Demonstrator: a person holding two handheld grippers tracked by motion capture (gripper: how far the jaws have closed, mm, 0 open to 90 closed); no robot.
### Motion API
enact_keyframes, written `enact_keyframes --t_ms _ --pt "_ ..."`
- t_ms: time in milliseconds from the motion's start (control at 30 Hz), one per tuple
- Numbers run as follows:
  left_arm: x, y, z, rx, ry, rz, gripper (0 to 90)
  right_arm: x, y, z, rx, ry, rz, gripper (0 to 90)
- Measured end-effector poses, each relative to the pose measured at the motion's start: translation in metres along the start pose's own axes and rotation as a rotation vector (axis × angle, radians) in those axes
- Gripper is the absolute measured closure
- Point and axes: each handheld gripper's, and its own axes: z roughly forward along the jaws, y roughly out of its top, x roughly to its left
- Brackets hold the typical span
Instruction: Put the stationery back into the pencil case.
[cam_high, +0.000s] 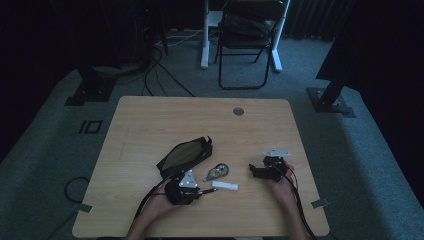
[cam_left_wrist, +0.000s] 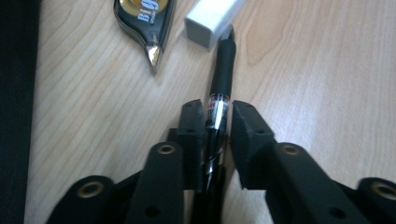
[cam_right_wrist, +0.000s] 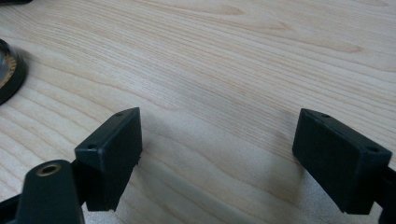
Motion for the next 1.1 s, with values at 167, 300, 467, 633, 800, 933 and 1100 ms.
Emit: enact_keyframes --t_ms 167,300,467,633,800,933,1100 --pt "-0.001 -0.005 -0.002 -0.015 -0.018 -0.010 78.8 0.000 0.000 0.000 0.000 0.000 0.000 15.8" --pt "0.001 -0.010 -0.004 -0.034 -0.041 -0.028 79.0 0.000 0.000 0.000 0.000 0.000 0.000 15.8" --pt "0.003 -0.013 -0.005 -0.049 -0.056 -0.053 79.4 0.000 0.000 0.000 0.000 0.000 0.000 15.8" --pt "0.003 -0.012 -0.006 -0.042 -0.035 -0.053 79.5 0.000 0.000 0.000 0.000 0.000 0.000 15.8" --pt "0.003 -0.013 -0.007 -0.038 -0.015 -0.060 79.6 0.000 0.000 0.000 0.000 0.000 0.000 15.8" --pt "0.004 -0.013 -0.009 -0.047 -0.003 -0.070 79.6 0.000 0.000 0.000 0.000 0.000 0.000 15.8" --pt "0.004 -0.012 -0.013 -0.056 0.007 -0.065 79.6 0.000 0.000 0.000 0.000 0.000 0.000 15.8"
